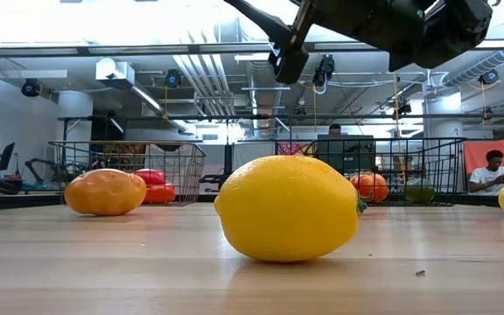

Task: Sort produce into baskets
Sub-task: Put the large tomato into the black wire basket

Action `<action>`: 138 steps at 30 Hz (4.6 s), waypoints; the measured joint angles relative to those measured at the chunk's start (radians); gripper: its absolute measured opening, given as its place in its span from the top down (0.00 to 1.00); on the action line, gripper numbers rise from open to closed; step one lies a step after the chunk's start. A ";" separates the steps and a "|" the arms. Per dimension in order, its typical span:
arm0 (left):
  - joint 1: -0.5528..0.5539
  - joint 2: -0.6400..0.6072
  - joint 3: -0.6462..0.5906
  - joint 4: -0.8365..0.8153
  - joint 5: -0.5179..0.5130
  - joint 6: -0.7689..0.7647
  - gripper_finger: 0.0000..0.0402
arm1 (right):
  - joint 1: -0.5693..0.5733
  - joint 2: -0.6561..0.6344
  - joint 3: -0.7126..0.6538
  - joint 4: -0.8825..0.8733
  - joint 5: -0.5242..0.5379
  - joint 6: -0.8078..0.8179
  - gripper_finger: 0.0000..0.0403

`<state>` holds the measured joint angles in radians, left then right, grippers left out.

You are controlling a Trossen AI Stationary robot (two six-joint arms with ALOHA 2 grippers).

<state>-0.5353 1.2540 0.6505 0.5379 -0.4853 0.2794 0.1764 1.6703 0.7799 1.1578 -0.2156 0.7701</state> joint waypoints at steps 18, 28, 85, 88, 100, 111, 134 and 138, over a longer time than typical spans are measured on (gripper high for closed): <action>0.017 0.168 0.124 0.005 -0.078 0.149 0.30 | 0.000 0.002 -0.002 -0.004 -0.028 -0.011 0.23; 0.054 0.169 0.124 -0.002 0.005 0.143 0.31 | 0.000 0.002 -0.002 -0.021 -0.045 0.024 0.17; 0.042 0.017 -0.039 0.093 -0.094 -0.945 0.42 | 0.307 -0.118 0.272 -0.727 0.871 -1.235 0.12; 0.041 0.032 -0.039 0.118 -0.081 -0.943 0.42 | 0.303 -0.095 0.299 -0.729 0.886 -1.218 0.12; 0.041 0.052 -0.038 0.195 -0.061 -0.921 0.42 | 0.268 -0.079 0.319 -0.726 0.821 -1.134 0.12; 0.041 0.053 -0.036 0.192 -0.055 -0.903 0.42 | 0.261 -0.078 0.317 -0.713 0.815 -1.161 0.12; 0.041 0.054 -0.036 0.196 -0.083 -0.883 0.31 | 0.241 -0.078 0.317 -0.709 0.760 -1.147 0.27; 0.041 0.044 -0.036 0.195 -0.083 -0.841 0.31 | 0.241 -0.083 0.318 -0.715 0.765 -1.136 0.27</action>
<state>-0.4938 1.2976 0.6147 0.7333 -0.5682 -0.5614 0.4179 1.5872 1.0976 0.4432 0.5497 -0.3659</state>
